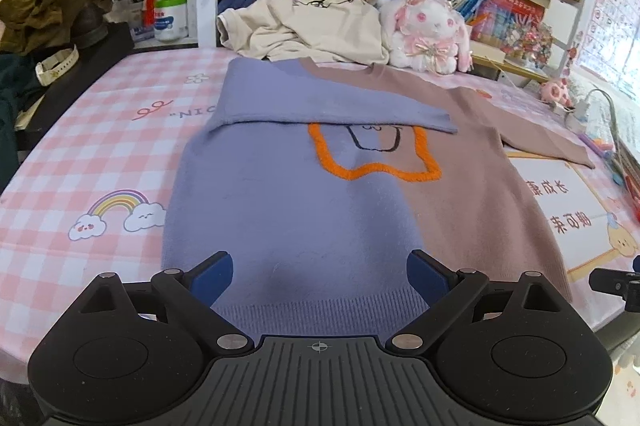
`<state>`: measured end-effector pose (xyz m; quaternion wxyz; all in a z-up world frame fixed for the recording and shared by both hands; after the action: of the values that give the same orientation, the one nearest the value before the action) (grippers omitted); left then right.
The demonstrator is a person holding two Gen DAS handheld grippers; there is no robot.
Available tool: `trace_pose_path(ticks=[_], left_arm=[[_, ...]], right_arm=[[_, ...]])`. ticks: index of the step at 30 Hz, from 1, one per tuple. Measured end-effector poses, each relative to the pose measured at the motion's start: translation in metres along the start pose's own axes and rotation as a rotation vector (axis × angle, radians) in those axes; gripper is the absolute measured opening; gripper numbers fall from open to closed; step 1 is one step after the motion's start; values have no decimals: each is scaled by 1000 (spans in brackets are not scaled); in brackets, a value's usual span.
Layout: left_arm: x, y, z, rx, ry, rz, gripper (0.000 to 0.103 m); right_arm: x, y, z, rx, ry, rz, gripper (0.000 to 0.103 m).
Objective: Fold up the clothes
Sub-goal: 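Open both grippers and move the right gripper to the mauve sleeve cuff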
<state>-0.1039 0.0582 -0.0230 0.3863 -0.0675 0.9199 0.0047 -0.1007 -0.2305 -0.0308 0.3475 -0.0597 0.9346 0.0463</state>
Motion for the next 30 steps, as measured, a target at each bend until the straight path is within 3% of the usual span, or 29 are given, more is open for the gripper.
trace_pose_path(ticks=[7, 22, 27, 30], left_arm=[[-8, -27, 12, -76, 17, -51, 96], [1, -142, 12, -308, 24, -191, 96], [5, -161, 7, -361, 49, -217, 96], [6, -170, 5, -387, 60, -226, 96]], right_arm=[[-21, -39, 25, -65, -6, -16, 92], [-100, -197, 94, -188, -15, -5, 87], [-119, -247, 117, -172, 7, 33, 62], [-129, -273, 129, -168, 14, 95, 55]])
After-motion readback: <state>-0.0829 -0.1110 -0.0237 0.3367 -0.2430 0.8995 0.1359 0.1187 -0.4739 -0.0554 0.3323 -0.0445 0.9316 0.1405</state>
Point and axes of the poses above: each gripper's, at about its wrist camera, not at the fingertips, and z roughly the way its jaws point, y to its left, x to its underside, the point moved 1 cm from there along z, roughly the way its jaws point, and after that the axes turned 5 degrees about -x, right-handed, at the moved point
